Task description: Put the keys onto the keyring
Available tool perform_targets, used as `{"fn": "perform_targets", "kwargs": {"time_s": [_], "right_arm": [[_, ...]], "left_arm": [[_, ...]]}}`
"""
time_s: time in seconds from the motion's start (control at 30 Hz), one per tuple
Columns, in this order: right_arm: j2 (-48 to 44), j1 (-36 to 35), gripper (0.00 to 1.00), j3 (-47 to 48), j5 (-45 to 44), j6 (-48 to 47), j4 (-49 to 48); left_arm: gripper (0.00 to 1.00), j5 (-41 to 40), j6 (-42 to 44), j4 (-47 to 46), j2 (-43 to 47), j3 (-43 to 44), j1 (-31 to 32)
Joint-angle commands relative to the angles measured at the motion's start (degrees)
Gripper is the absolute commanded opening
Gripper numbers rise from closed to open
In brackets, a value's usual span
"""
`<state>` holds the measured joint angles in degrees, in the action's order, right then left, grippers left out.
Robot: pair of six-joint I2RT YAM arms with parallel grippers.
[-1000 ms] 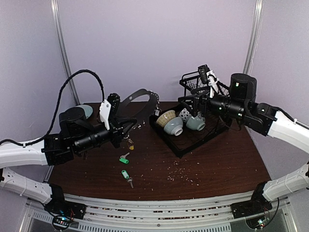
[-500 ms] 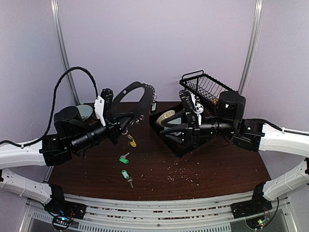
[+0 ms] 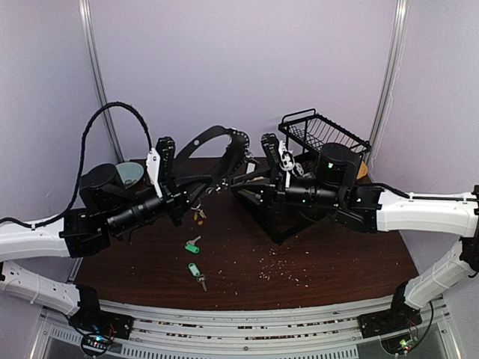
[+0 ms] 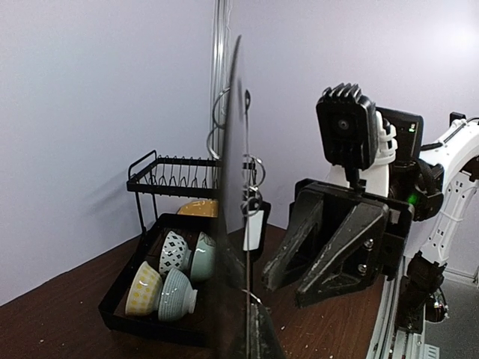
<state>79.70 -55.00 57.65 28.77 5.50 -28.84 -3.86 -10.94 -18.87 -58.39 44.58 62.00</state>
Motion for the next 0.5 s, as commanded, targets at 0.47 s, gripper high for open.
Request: {"fn": "perform_targets", "kwargs": {"time_s": [0.47], "right_arm": [[1.8,-0.3,0.05,3.9,-0.5,-1.9,-0.1]], "left_arm": [[0.0,1.7,2.1,-5.3,-0.1,3.4,0.2]]}}
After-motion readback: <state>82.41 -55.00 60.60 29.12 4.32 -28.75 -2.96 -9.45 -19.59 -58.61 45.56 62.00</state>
